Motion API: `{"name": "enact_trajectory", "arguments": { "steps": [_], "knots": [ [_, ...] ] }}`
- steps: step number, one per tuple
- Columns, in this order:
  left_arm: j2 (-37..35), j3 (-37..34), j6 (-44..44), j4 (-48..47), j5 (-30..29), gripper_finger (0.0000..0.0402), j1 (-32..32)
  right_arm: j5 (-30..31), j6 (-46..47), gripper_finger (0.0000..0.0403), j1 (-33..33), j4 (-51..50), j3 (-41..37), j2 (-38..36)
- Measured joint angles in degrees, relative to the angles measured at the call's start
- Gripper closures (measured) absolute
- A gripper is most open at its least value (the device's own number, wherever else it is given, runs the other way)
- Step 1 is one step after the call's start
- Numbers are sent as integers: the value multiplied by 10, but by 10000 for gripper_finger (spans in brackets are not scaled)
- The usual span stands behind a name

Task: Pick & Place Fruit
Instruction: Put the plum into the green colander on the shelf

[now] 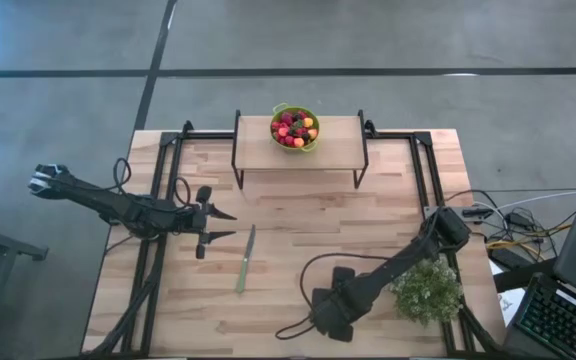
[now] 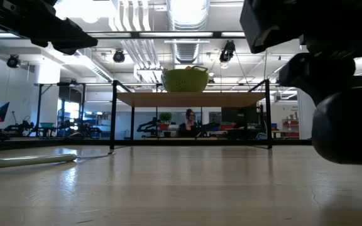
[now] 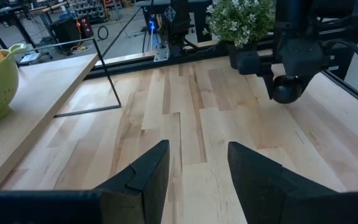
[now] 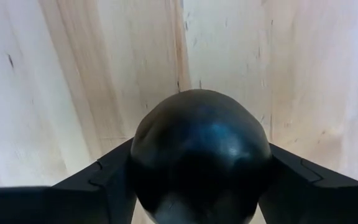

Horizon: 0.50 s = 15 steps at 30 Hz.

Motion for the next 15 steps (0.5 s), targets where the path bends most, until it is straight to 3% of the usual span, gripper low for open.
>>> {"name": "enact_trajectory", "arguments": {
  "steps": [9, 15],
  "knots": [
    [0, 0, 0, -1, 0, 232, 0, 12, -31, 144, -23, -4, 1, -46],
    [0, 0, 0, -2, 0, 232, 0, 42, -64, 158, -44, -2, 1, -100]
  ]
}}
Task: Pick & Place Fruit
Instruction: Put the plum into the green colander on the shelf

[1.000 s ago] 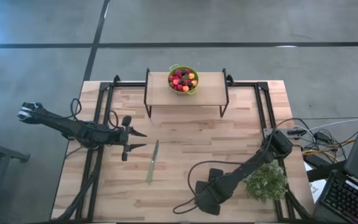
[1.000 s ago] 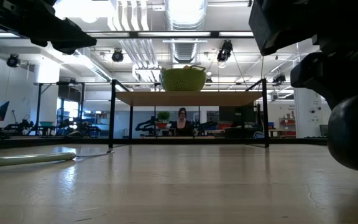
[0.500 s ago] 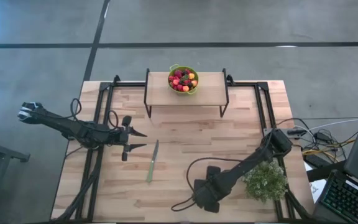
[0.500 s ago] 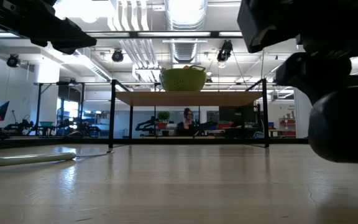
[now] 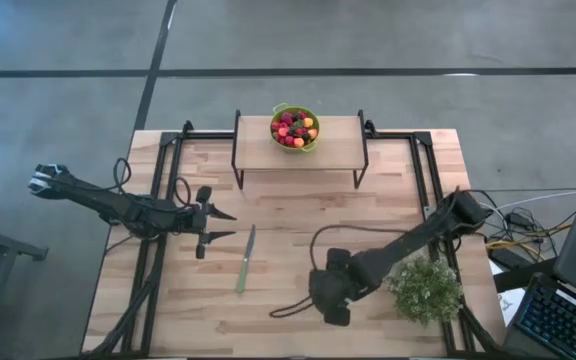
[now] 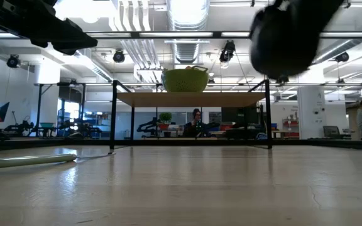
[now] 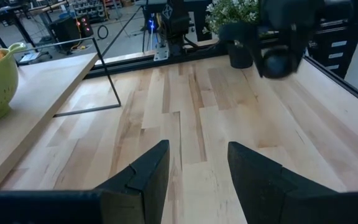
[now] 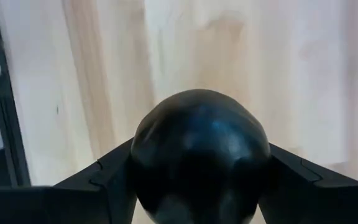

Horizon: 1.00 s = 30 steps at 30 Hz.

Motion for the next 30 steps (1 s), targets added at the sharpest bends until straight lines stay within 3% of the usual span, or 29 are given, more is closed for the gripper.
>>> {"name": "enact_trajectory", "arguments": {
  "steps": [10, 16, 30],
  "knots": [
    [0, 0, 0, -2, 0, 232, 0, 32, -79, 142, -64, 3, 0, -100],
    [0, 0, 0, -1, 0, 232, 0, 32, -133, 157, -117, 11, 0, -144],
    [0, 0, 0, -4, 0, 232, 0, 30, -247, 154, -228, 36, 19, -165]
  ]
}}
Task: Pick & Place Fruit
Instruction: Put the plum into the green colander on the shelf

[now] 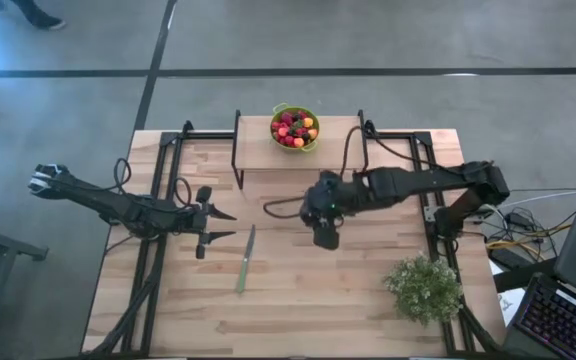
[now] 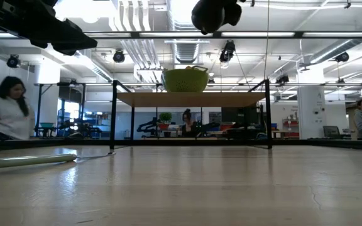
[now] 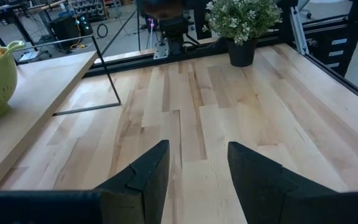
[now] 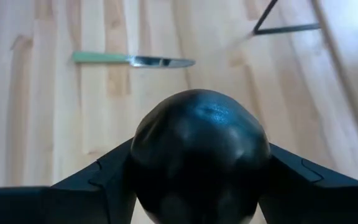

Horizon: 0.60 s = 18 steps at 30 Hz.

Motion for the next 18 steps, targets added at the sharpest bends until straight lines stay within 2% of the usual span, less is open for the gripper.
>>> {"name": "enact_trajectory", "arguments": {
  "steps": [5, 11, 18],
  "knots": [
    [0, 0, 0, 0, 0, 232, 0, 0, -18, 158, -32, 2, 17, 1],
    [0, 0, 0, -1, 0, 232, 0, 0, -46, 141, -71, 18, 31, 1],
    [0, 0, 0, -1, 0, 232, 0, -1, -81, 156, -128, 33, 56, 1]
  ]
}}
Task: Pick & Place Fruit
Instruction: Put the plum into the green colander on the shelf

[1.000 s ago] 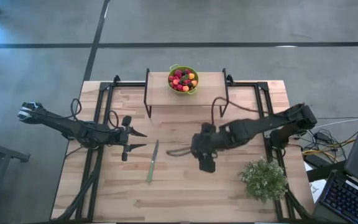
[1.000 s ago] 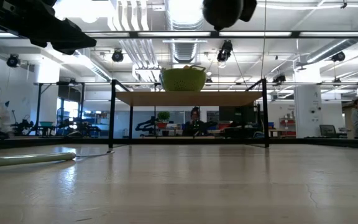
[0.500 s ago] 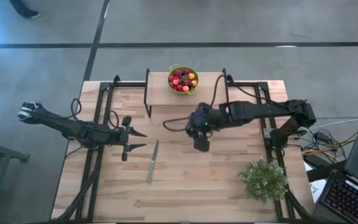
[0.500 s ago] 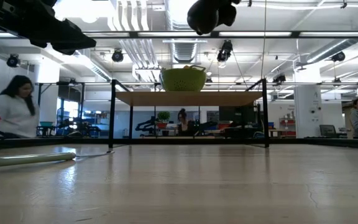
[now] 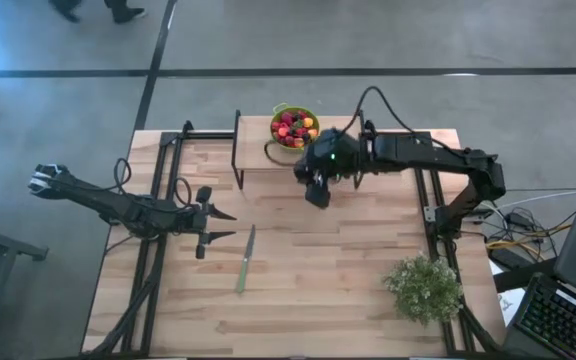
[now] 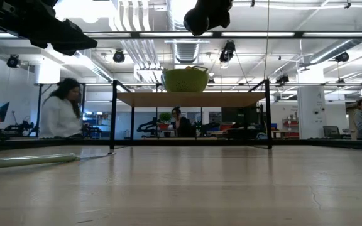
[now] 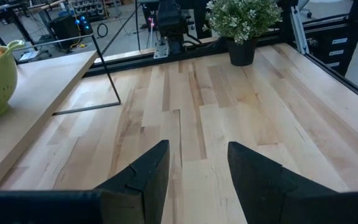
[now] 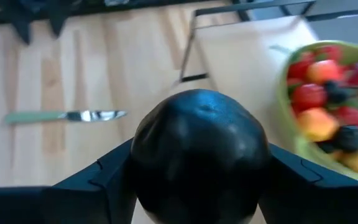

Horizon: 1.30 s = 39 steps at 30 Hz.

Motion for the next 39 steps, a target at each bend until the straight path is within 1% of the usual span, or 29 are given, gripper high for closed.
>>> {"name": "enact_trajectory", "arguments": {
  "steps": [3, 9, 17, 21, 25, 33, 39],
  "knots": [
    [0, 0, 0, 0, 0, 232, 0, -2, -12, 155, -24, 3, 6, 0],
    [0, 0, 0, 0, 0, 232, 0, -11, -19, 137, -71, 27, 4, 0],
    [0, 0, 0, 0, 0, 232, 0, -77, -30, 153, -133, 78, 0, 1],
    [0, 0, 0, 0, 0, 232, 0, -107, -29, 146, -160, 102, 0, 1],
    [0, 0, 0, 0, 0, 232, 0, -119, -15, 140, -174, 115, -1, 9],
    [0, 0, 0, 0, 0, 232, 0, -120, -33, 153, -184, 147, -1, 51],
    [0, 0, 0, 0, 0, 232, 0, -122, -27, 138, -197, 147, -1, 64]
  ]
}}
